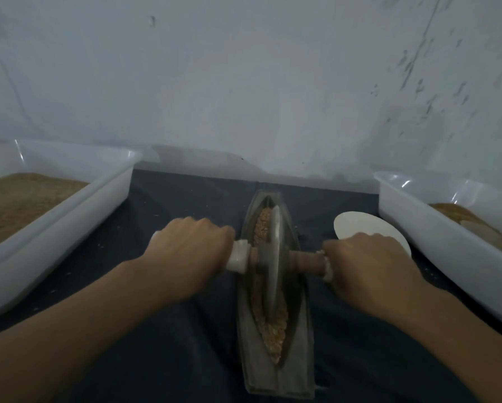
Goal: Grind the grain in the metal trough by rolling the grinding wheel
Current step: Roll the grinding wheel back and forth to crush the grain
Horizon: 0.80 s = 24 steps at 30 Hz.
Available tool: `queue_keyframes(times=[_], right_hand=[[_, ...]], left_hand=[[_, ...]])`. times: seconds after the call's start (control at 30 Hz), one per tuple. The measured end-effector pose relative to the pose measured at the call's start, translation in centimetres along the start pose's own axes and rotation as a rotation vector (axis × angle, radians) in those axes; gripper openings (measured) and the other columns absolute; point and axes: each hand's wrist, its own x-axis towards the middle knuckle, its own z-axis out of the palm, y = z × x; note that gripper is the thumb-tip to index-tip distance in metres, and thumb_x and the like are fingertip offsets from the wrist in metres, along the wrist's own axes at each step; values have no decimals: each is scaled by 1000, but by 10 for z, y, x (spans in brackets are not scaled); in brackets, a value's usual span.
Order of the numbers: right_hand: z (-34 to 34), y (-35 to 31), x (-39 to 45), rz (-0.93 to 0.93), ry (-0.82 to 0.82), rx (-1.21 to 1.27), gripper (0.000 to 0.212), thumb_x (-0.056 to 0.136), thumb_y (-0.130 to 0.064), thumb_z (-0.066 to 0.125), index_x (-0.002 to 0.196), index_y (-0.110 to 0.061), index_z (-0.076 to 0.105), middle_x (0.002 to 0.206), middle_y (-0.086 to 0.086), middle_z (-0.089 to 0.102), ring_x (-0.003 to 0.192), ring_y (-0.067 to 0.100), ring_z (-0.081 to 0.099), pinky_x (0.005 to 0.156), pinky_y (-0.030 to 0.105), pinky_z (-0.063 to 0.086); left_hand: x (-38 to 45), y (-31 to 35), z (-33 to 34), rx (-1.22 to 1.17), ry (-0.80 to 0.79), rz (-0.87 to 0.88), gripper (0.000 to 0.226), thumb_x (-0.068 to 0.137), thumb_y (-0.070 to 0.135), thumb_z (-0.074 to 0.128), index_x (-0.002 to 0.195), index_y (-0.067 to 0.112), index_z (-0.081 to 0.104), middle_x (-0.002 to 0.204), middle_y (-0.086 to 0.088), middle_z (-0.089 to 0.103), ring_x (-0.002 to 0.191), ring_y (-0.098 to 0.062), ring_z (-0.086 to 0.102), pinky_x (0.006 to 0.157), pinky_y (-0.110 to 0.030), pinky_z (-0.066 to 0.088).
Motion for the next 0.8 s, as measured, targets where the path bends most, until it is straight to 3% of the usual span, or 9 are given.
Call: queue_keyframes(times=[0.1,0.2,0.3,0.37,0.47,0.57,0.8], right_hand=[[-2,0,-16,-32,25,10,34,71,-42,64,63,-32,32,48,-9,37,41,10,39,40,24,28],[0,-2,7,27,1,-10,30,77,-36,62,66,-30,35,55,-9,37,50,12,40,45,27,19],[13,1,43,98,23,-13,29,81,-33,59,69,-26,34,65,-5,47,57,20,44,51,29,24],[19,4,60,109,49,-26,19,81,-34,60,77,-28,43,78,0,60,68,28,56,56,31,28],[18,4,67,96,46,-19,14,82,-38,59,81,-28,49,86,3,64,78,30,61,58,33,31],[11,3,46,51,22,11,22,84,-36,58,75,-29,39,73,0,57,67,26,56,54,31,33],[-2,-2,-4,-5,25,-18,34,79,-40,63,72,-30,32,55,-9,30,48,11,32,45,27,12]], left_hand=[[-16,-2,-2,55,23,64,50,69,31,72,79,32,24,63,10,26,53,-12,30,47,-28,18],[1,-2,0,75,11,-16,40,77,29,66,81,29,26,69,8,40,58,-17,39,53,-31,27],[31,-4,13,49,19,-107,28,84,25,58,83,25,30,80,2,53,67,-24,52,56,-33,32],[45,-6,20,30,30,-143,23,86,22,56,84,22,33,78,0,52,65,-25,49,56,-34,34],[49,-8,21,28,40,-138,22,87,22,55,85,21,33,76,0,50,61,-23,41,56,-34,33],[34,-4,14,46,40,-91,26,85,25,57,83,23,31,65,5,31,57,-20,37,55,-33,31],[-10,2,2,103,92,30,46,63,27,76,75,27,31,55,10,26,44,-13,29,44,-25,18]])
